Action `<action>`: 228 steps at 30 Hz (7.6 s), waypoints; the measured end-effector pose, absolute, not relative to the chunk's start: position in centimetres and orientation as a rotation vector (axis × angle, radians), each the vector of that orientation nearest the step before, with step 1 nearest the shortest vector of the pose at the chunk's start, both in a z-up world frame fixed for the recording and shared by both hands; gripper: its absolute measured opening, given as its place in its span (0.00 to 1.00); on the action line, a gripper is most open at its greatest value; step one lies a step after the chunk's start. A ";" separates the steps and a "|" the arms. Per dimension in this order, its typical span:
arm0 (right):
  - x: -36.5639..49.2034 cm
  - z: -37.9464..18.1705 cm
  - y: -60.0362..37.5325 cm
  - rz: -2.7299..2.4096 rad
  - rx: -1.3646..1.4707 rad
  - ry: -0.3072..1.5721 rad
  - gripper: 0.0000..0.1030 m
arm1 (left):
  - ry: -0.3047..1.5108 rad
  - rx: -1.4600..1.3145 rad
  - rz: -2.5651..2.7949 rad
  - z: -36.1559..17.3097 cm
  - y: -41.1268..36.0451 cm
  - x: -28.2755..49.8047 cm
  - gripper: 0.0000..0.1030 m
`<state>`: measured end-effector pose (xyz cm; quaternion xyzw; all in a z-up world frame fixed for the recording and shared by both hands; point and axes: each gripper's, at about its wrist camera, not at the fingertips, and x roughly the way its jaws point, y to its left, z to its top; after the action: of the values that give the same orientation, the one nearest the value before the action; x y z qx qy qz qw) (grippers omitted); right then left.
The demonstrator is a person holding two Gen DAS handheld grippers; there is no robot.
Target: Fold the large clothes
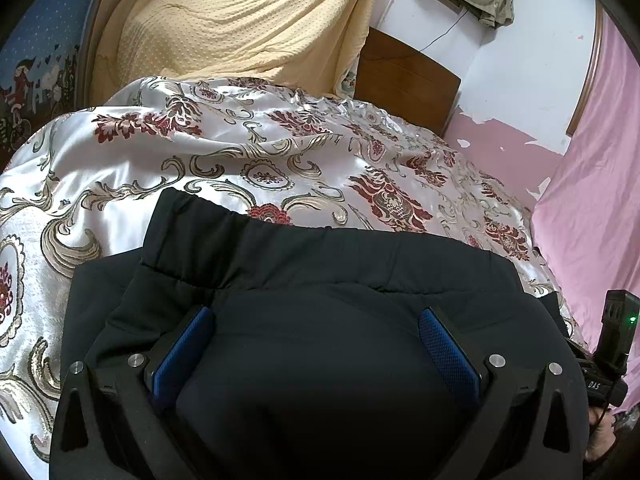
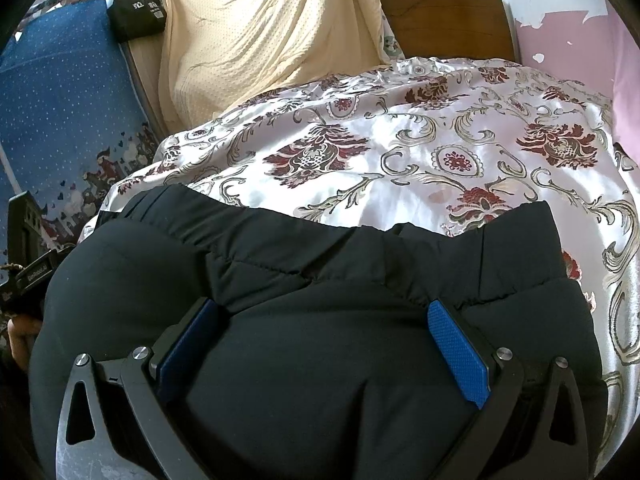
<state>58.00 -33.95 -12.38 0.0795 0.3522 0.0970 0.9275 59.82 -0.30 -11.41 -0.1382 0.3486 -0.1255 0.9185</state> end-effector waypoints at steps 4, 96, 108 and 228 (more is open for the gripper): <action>58.0 -12.4 -33.8 0.194 0.158 0.723 0.99 | 0.717 -0.283 -0.257 -11.4 -0.3 59.8 1.00; 51.4 -17.6 -43.0 0.500 0.517 1.055 0.99 | 1.150 -0.228 -0.498 -14.2 7.3 56.5 1.00; 50.5 -15.3 -41.1 0.392 0.446 1.039 0.73 | 1.132 -0.268 -0.456 -13.1 6.2 55.5 0.57; 3.9 6.7 -24.7 -0.005 0.048 0.303 0.99 | 0.386 0.007 -0.020 5.6 -1.0 6.1 1.00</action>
<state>3.92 -24.71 6.66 0.0239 0.1510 -0.0027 0.9882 6.08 -1.03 5.58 0.0037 0.1916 -0.0100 0.9814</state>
